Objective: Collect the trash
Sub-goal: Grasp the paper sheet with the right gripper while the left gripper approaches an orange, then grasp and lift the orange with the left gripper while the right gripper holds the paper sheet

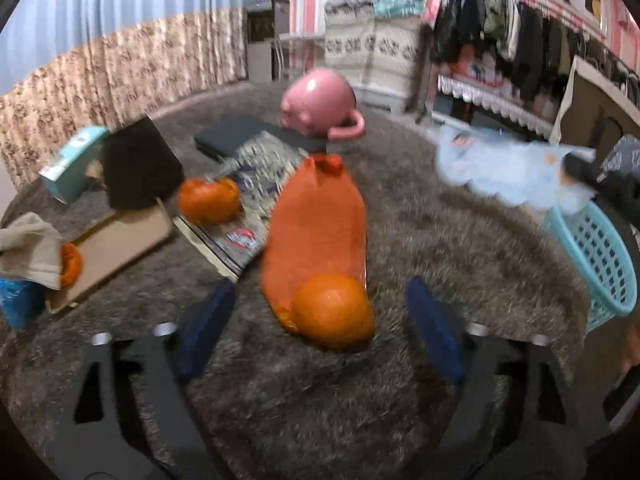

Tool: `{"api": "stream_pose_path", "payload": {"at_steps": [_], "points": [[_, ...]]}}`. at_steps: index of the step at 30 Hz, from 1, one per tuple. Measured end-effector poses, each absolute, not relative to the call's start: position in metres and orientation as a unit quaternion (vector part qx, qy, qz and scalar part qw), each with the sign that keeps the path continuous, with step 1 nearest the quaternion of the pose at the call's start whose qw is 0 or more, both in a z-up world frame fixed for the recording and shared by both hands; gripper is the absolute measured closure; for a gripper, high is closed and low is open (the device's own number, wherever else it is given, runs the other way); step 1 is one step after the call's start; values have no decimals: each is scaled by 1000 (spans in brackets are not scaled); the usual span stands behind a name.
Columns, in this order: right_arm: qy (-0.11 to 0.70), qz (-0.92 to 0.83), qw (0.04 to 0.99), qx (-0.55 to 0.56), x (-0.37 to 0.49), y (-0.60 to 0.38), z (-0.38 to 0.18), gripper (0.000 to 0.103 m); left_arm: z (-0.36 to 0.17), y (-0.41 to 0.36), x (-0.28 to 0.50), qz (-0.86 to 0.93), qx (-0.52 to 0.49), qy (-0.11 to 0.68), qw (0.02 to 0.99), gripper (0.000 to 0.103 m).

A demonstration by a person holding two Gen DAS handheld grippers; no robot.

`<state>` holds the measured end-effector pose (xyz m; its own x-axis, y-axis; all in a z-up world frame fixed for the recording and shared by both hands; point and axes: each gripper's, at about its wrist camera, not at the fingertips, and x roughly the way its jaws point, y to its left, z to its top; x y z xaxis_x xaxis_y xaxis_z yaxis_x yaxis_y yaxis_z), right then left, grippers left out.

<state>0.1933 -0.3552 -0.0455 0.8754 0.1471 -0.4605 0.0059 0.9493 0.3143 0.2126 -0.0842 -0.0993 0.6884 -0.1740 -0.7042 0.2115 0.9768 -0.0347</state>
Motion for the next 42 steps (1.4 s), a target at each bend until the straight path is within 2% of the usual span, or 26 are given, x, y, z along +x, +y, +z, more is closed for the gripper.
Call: {"api": "stream_pose_path", "payload": {"at_steps": [2,8,14,24,33,36,38,42], "points": [[247,26,955,163,192,-365,-46,95,-107,-84,219,-113,18,401,909,44],[239,3,954,180,186,-380,-46,95,-105,-82,217,-114,8,396,911,65],[225,-24,956,187,173,-397,-43,95,-83,-88,211,-115,12,354,928,69],[214,-61,949,225,156,-433,-51,95,-49,-109,223,-117,27,311,943,69],[219,-49,949,223,160,-431,-53,95,-88,-71,218,-70,41,364,928,65],[218,-41,950,219,161,-427,-52,95,-99,-47,215,-51,19,391,919,57],[220,-38,951,215,162,-424,-52,95,-97,-29,207,-45,-4,386,921,34],[221,-35,950,217,162,-422,-52,95,-95,-18,199,-35,12,377,925,31]]}}
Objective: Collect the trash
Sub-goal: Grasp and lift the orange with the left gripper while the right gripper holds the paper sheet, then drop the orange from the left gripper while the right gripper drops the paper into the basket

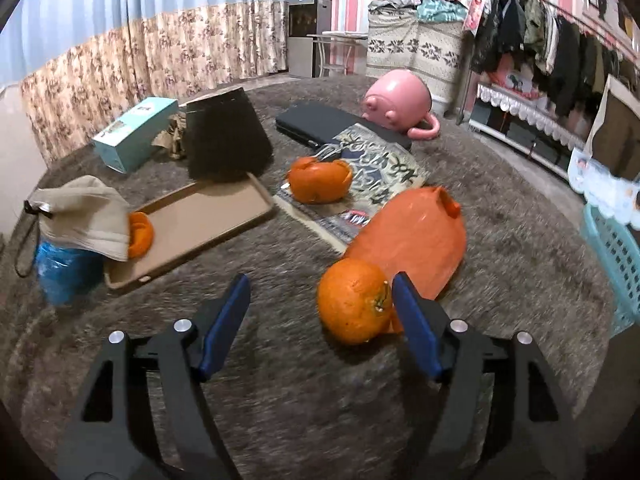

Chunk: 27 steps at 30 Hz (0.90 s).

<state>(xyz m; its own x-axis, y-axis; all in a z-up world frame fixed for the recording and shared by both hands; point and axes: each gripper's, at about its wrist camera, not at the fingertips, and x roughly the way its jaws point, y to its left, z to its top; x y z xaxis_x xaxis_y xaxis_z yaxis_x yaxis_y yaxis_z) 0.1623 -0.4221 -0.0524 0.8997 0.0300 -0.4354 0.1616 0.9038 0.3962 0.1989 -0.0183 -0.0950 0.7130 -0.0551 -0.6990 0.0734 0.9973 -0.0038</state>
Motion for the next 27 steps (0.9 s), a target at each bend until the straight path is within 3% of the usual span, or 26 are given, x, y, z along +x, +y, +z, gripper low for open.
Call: {"api": "stream_pose_path", "payload": {"at_steps": [4,7,8,21,27], "points": [[223,-33,950,214,164,-419,-52,95,-95,-25,198,-38,36,369,928,36],[225,-32,951,208,164,-416,-52,95,-96,-35,201,-54,57,373,924,67],[225,-32,951,208,164,-416,-52,95,-97,-38,202,-61,62,375,923,70],[221,-40,952,209,162,-418,-50,95,-34,2,221,-29,-12,316,948,72],[214,-61,954,200,156,-423,-45,95,6,-61,240,-87,-23,279,956,72]]}}
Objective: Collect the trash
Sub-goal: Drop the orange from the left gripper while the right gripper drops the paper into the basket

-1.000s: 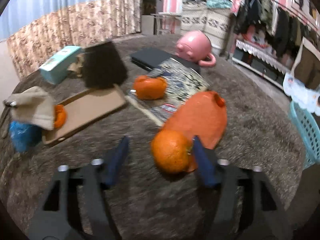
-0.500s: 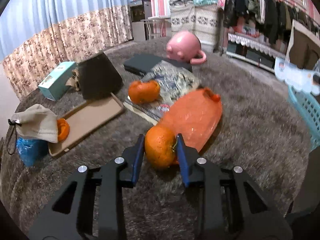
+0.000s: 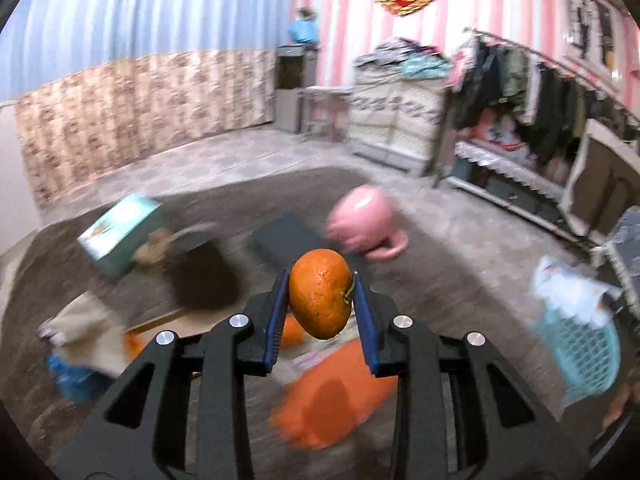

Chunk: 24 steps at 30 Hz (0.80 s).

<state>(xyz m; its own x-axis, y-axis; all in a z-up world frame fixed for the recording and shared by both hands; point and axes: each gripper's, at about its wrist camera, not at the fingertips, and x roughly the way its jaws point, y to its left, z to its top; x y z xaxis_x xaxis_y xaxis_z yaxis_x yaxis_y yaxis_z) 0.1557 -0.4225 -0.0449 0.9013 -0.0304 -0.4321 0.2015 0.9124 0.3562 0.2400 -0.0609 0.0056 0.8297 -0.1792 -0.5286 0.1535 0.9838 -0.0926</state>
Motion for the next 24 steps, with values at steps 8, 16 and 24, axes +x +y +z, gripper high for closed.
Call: {"api": "stream_pose_path", "payload": {"at_steps": [8,16,24], "points": [[192,-126,953,196,128,-461,-37,95,26,-216,248,-210,8,245,947,72],[191,-254,931,180,86,-520,-38,95,-1,-328,229,-294,50,257,919,72],[225,-327,902,172,72,-547,-49,95,-44,-405,222,-360,95,284,883,72]]}}
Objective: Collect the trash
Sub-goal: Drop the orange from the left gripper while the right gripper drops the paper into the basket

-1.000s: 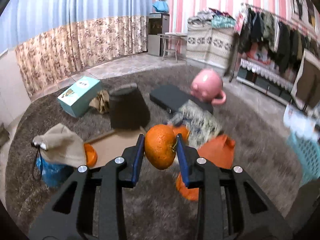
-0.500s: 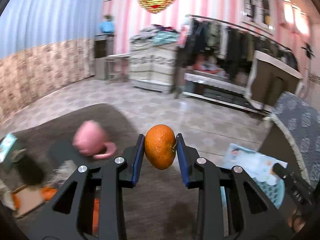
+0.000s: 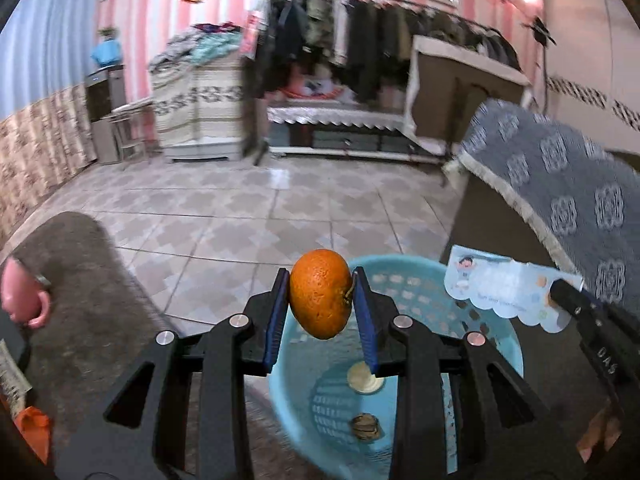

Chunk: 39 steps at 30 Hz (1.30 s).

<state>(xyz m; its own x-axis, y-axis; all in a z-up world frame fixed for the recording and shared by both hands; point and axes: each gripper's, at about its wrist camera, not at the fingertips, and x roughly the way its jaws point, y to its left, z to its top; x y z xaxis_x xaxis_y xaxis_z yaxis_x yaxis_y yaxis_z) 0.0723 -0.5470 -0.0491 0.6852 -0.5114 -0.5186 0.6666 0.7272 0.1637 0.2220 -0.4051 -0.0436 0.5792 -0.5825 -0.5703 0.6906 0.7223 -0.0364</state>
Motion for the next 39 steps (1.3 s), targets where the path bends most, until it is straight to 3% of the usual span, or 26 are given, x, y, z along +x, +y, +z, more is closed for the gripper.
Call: {"api": "stream_pose_path", "payload": {"at_steps": [7,10,12,14,20,29,30,32,33,36,39], "points": [[233,-320,897,195,70,-555,-58,95,-86,-428,222,-378,128,309,863,71],[246,-317,895,195,77,-553,-63,95,-91,-427,224,-377,139,311,861,65],[250,-312,896,194,82,-551,-65,95,-88,-423,228,-374,137,310,863,54],[255,-307,897,191,86,-548,-66,95,-82,-414,231,-363,122,300,873,35],[271,-296,898,179,102,-534,-78,95,-67,-384,233,-336,105,279,893,17],[277,-292,905,138,128,-514,-93,94,-55,-345,234,-308,95,269,908,14],[279,-293,904,134,130,-513,-95,92,-54,-342,234,-306,93,268,909,14],[285,-287,904,134,134,-512,-101,63,-52,-336,234,-302,91,267,911,13],[284,-288,905,133,134,-511,-102,39,-51,-332,232,-299,90,266,912,13],[282,-290,906,124,134,-507,-102,34,-50,-315,229,-287,84,265,917,12],[270,-287,911,121,132,-501,-97,17,-50,-295,226,-274,76,266,921,12]]}}
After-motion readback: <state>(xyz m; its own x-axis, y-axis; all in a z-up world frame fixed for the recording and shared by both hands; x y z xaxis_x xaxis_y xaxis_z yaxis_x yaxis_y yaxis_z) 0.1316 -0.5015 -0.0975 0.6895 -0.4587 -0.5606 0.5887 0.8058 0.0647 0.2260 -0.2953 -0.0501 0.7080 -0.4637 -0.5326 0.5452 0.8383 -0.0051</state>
